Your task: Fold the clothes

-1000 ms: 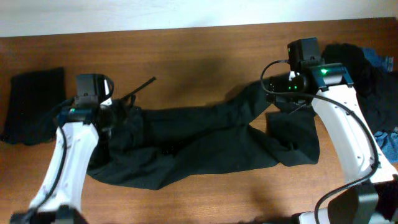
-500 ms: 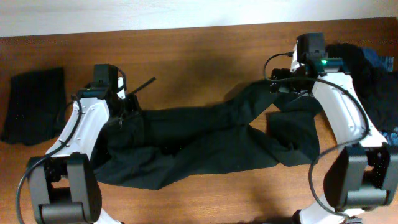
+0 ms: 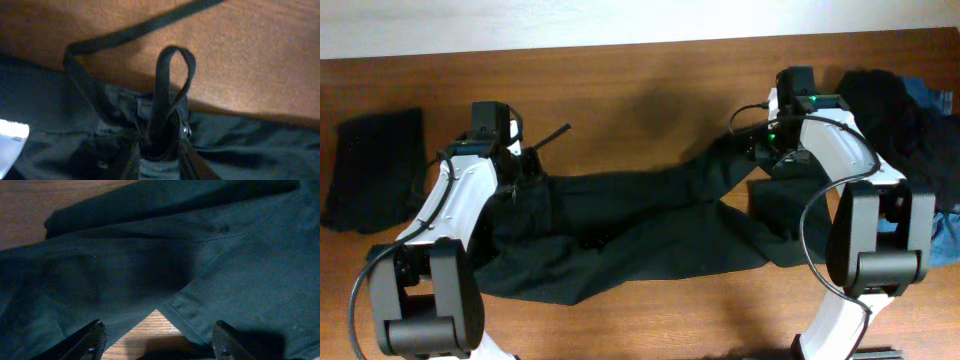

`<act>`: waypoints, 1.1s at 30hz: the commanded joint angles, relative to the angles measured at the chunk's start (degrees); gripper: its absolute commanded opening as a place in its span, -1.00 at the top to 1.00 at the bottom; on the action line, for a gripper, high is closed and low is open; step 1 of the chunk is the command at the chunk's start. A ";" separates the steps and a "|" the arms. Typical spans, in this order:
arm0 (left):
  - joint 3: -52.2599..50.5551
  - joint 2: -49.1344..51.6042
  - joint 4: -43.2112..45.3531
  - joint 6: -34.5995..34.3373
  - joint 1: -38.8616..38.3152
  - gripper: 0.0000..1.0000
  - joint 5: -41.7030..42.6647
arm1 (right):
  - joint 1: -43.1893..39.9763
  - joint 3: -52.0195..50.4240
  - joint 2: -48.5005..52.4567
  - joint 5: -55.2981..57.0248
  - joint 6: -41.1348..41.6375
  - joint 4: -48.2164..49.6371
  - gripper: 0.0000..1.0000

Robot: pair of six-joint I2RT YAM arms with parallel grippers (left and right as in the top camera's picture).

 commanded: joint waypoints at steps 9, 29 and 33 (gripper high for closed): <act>0.90 4.50 3.87 3.48 -0.07 -0.04 -1.25 | -0.02 1.07 0.90 -0.42 0.07 1.31 -0.54; 14.97 4.79 -7.06 10.25 -0.04 1.00 0.09 | -0.11 0.44 1.57 0.39 5.62 2.12 0.15; 21.55 4.79 -10.62 10.23 -0.04 1.00 -5.27 | -0.26 0.44 1.57 0.61 5.44 2.54 0.15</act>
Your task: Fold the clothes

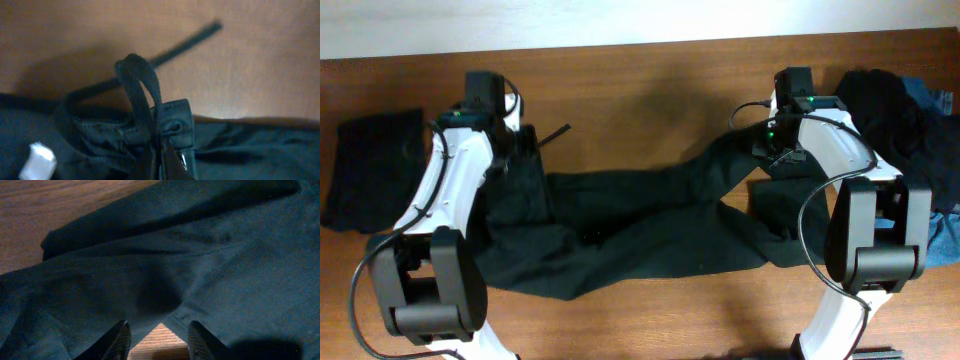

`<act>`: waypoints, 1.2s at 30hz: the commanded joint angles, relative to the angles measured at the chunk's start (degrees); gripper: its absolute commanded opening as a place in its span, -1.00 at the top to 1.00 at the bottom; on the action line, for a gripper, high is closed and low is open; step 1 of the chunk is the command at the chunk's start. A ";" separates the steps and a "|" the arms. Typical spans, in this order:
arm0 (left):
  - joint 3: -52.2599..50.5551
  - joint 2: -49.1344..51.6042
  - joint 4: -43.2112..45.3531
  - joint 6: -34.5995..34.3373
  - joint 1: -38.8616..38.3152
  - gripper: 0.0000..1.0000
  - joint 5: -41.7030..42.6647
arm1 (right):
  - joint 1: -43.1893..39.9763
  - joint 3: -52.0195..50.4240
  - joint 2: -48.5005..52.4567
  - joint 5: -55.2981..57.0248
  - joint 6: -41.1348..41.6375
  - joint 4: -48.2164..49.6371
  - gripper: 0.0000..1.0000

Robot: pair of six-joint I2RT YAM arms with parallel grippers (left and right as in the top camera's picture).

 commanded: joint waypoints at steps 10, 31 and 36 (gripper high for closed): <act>18.32 0.28 -3.06 1.14 0.17 1.00 -9.49 | -3.08 0.55 0.48 -0.37 -5.22 2.05 0.15; 24.92 -3.69 -26.58 -9.46 1.11 0.99 -22.73 | -3.48 2.27 0.42 -2.51 -7.56 -0.28 0.14; 24.85 0.92 -27.71 -9.49 2.12 0.99 -22.71 | -3.48 2.27 0.42 -2.49 -7.56 -0.68 0.14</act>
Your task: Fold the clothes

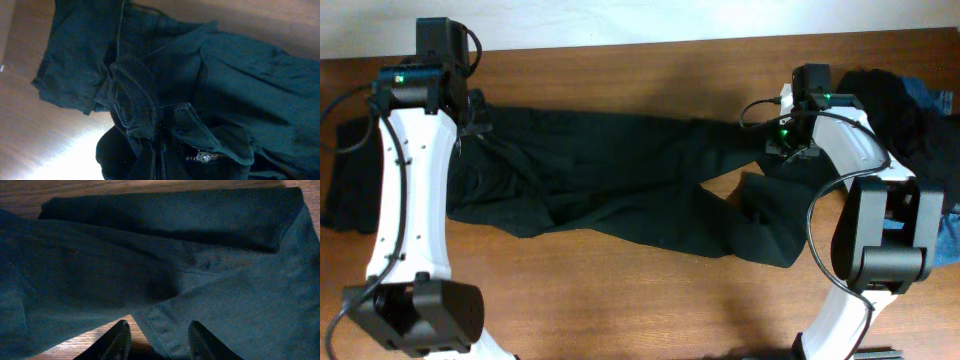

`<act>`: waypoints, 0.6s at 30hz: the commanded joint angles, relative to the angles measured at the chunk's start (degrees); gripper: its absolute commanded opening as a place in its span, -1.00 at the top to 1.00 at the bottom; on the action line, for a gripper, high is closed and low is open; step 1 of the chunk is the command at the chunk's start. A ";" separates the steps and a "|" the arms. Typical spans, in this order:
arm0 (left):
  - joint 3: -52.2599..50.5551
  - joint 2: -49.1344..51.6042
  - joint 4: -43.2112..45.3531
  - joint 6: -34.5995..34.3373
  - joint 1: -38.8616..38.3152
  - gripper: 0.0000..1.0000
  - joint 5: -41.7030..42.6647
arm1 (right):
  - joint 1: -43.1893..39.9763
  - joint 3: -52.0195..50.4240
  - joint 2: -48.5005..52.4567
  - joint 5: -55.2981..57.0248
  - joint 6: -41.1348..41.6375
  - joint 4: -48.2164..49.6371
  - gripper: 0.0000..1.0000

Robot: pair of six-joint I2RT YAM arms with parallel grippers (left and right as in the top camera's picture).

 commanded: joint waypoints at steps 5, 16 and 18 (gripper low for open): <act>0.98 8.70 -2.49 -1.60 2.25 0.99 -1.81 | 0.04 1.20 0.42 -0.48 -1.42 -0.81 0.14; 3.56 10.01 3.56 -0.11 6.58 0.88 5.49 | 0.07 1.22 0.42 -0.35 -4.90 1.09 0.21; 5.57 8.94 5.20 1.99 6.25 0.74 8.94 | 0.07 1.62 0.39 -0.52 -4.90 0.92 0.21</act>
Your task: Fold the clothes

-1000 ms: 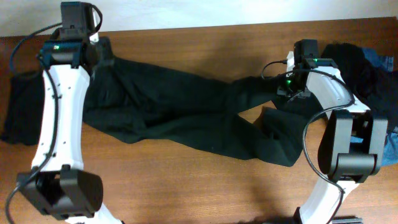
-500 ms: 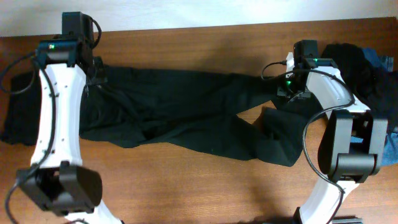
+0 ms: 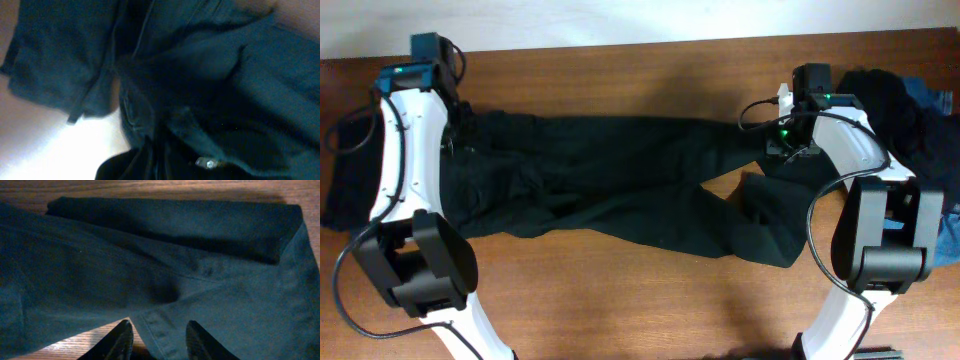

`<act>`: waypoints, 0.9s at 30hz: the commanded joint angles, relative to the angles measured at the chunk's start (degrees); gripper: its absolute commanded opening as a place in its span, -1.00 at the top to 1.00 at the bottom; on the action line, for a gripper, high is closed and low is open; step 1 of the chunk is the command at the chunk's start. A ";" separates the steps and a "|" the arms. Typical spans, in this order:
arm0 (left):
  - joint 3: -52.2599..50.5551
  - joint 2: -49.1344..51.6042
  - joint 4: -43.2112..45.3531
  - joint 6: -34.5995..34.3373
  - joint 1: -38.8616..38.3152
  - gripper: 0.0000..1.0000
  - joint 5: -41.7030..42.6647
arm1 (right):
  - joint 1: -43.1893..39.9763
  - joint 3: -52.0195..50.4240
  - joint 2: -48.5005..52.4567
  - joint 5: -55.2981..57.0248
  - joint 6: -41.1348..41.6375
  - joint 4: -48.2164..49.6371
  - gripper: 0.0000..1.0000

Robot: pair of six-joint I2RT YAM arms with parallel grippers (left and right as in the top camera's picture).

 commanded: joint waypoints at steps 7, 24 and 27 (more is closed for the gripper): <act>7.72 -4.94 3.37 7.37 -3.26 0.28 10.05 | -0.46 5.38 0.28 1.92 2.12 -5.22 0.20; 7.61 7.32 5.53 11.32 -7.85 0.38 17.00 | -4.76 3.63 0.33 3.61 11.87 -7.91 0.21; 7.61 10.78 5.95 12.52 -7.80 0.47 16.81 | -4.76 3.54 0.37 3.58 11.87 -6.51 0.22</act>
